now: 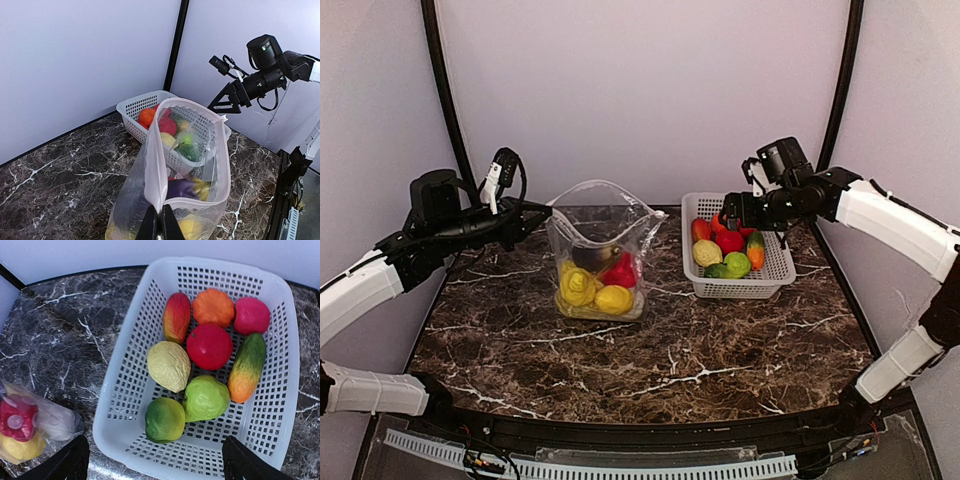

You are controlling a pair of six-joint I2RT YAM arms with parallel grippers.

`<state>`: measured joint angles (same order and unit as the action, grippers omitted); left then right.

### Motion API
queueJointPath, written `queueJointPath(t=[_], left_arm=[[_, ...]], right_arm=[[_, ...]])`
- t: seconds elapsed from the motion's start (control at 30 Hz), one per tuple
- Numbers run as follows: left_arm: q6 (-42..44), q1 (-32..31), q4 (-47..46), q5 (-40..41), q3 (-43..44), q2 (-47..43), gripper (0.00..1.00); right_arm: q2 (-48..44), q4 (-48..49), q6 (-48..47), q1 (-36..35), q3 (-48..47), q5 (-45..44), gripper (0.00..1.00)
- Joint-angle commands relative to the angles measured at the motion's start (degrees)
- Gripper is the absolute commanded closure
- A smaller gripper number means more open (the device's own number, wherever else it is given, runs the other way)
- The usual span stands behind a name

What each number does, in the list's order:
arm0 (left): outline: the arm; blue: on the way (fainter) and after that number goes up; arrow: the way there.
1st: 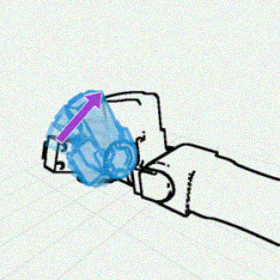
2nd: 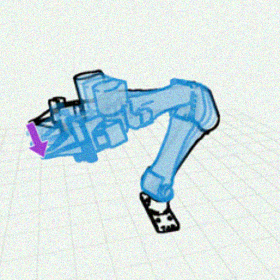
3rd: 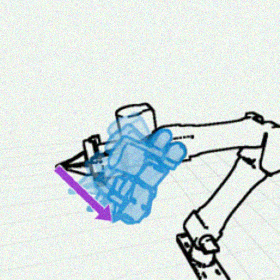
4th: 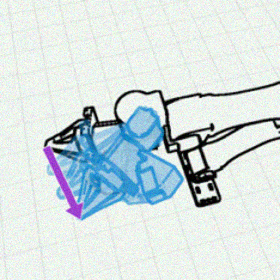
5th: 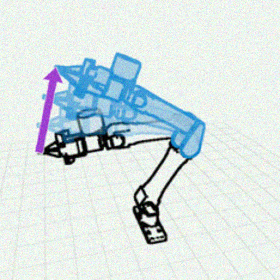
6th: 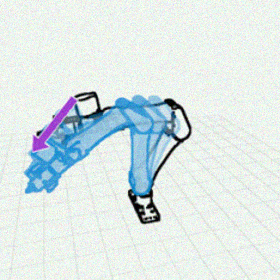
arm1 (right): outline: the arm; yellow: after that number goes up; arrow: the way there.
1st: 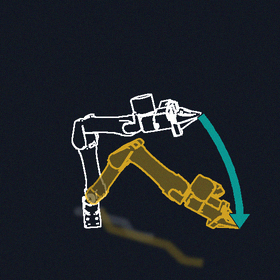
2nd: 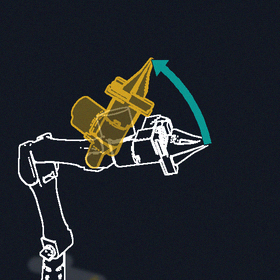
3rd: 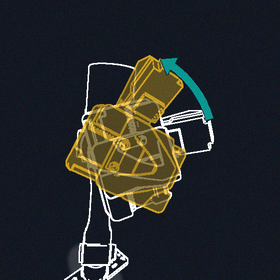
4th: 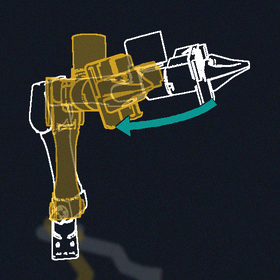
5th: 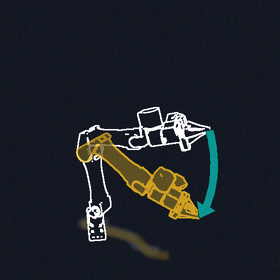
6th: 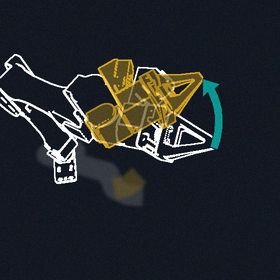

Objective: Place the food in the zip-top bag and seal the zipper
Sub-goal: Pick up the fake fruit from the bin.

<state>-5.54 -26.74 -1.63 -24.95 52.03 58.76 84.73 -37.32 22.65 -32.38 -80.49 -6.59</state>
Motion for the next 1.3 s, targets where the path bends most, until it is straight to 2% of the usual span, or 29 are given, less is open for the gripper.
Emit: queueJointPath(t=[0.0,0.4,0.77,1.1,1.27], left_arm=[[1.02,0.37,-1.74,0.53,-0.26,-2.27,0.99],[0.74,0.37,-1.84,0.01,-0.26,-2.07,0.99],[0.48,0.37,-2.06,-0.62,-0.35,-1.82,0.99],[0.35,0.37,-2.15,-1.06,-0.26,-1.80,0.99],[0.41,0.37,-2.15,-1.07,-0.28,-1.84,0.99]], right_arm=[[3.51,2.66,2.10,3.25,3.94,3.68,0.10],[15.45,6.69,2.95,9.52,6.23,5.28,0.22],[25.70,9.09,5.43,11.35,0.92,5.14,0.19],[30.03,11.62,9.45,11.40,-0.68,5.32,0.20],[29.44,11.62,9.76,11.38,-0.81,3.96,0.28]])
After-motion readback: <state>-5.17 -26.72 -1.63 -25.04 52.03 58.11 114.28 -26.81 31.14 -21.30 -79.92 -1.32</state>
